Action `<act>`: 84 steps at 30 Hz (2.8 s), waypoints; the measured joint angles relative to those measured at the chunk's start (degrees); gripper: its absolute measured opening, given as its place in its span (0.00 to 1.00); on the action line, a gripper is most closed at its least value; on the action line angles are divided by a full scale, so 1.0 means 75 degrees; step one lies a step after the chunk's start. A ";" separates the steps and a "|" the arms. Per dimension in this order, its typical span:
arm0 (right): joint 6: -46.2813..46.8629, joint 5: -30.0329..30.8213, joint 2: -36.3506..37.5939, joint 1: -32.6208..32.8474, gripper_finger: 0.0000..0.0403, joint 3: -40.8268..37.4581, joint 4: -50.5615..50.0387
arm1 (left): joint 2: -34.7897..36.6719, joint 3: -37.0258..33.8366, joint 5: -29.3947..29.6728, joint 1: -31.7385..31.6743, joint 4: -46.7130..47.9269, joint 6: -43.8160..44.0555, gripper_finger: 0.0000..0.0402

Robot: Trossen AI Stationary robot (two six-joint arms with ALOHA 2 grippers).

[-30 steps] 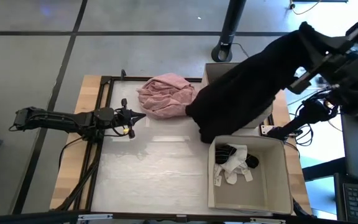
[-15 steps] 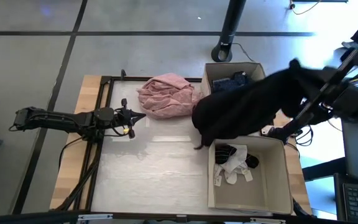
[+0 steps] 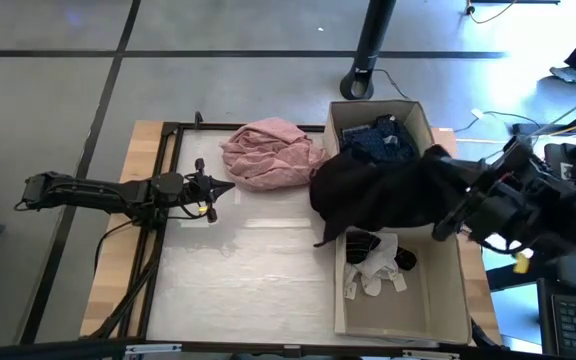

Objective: Sort clothes
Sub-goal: Put the black shirt into the bottom laundry organizer

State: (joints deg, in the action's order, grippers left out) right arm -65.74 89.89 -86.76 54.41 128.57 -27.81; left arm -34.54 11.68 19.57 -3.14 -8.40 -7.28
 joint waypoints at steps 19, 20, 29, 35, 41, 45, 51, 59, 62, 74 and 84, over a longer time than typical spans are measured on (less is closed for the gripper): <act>1.0221 -0.5314 0.0047 -0.0676 0.09 -0.1963 -0.7625 | 0.0003 0.0003 0.0000 -0.0002 -0.0036 -0.0021 0.01; 1.0530 -0.5651 0.0047 -0.0807 0.09 -0.2235 -0.7680 | 0.0003 0.0003 0.0000 -0.0002 -0.0056 -0.0021 0.01; 1.2306 -0.8406 0.0086 -0.1829 0.10 -0.5190 -0.8227 | 0.0000 0.0003 0.0005 0.0001 -0.0142 -0.0043 0.01; 1.2127 -0.9574 0.0087 -0.2554 0.10 -0.6678 -0.7266 | 0.0000 0.0003 0.0017 0.0001 -0.0472 -0.0509 0.01; 1.2649 -1.0409 0.0084 -0.2985 0.15 -0.7440 -0.6862 | 0.0000 0.0003 0.0019 -0.0002 -0.0669 -0.1080 0.01; 1.2869 -1.0778 0.0084 -0.3025 0.30 -0.7312 -0.6862 | 0.0000 0.0003 0.0020 -0.0002 -0.0881 -0.1405 0.01; 1.3289 -1.1275 0.0084 -0.3020 0.56 -0.6354 -0.7053 | 0.0003 0.0003 0.0017 -0.0002 -0.1215 -0.1490 0.01; 1.3565 -1.1300 0.0084 -0.3105 0.74 -0.4350 -0.7319 | 0.0000 0.0003 0.0020 -0.0002 -0.1204 -0.1490 0.01; 1.3311 -1.0204 0.0084 -0.3327 0.75 -0.3665 -0.7334 | 0.0003 0.0003 0.0017 -0.0002 -0.1204 -0.1490 0.01; 1.1036 -0.8258 -0.0178 -0.5139 0.75 -0.3416 -0.7047 | 0.0003 0.0003 0.0020 -0.0002 -0.1196 -0.1489 0.01; 1.0897 -0.9430 -0.0977 -0.6238 0.75 -0.4012 -0.7107 | 0.0000 0.0003 0.0020 -0.0002 -0.1179 -0.1400 0.01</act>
State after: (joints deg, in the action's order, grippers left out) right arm 15.99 19.16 -94.09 7.63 98.48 -81.11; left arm -34.54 11.70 19.73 -3.16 -17.24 -17.78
